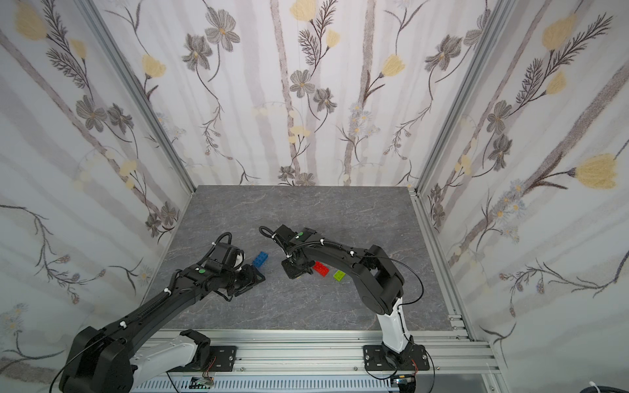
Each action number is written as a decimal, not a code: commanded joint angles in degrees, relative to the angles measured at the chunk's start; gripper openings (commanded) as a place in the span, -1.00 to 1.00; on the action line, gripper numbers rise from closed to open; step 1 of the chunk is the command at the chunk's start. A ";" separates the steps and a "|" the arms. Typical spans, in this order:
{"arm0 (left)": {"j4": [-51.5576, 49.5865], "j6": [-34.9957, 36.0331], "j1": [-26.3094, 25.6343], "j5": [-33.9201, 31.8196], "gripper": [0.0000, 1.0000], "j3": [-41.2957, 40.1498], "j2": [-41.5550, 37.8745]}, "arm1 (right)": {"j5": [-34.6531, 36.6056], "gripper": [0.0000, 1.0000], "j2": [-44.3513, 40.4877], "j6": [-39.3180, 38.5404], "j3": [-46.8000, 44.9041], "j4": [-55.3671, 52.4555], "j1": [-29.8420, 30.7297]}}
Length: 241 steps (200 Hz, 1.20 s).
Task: Assemble the number 5 with lego
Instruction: Pick up the lego brick from the center of the board, then assemble the lego brick with the lego brick.
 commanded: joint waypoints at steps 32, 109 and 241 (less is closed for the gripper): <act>4.14 0.55 -3.80 -0.88 0.18 4.41 6.59 | 1.29 -0.68 -5.41 5.18 -9.69 1.70 -3.82; 3.75 0.50 -5.36 -2.02 0.18 6.40 9.86 | 2.09 -0.71 -5.78 6.53 -14.68 2.92 -8.38; 3.06 0.93 -5.43 -2.42 0.19 6.76 10.60 | 4.82 -0.72 -7.20 7.75 -12.00 3.51 -14.95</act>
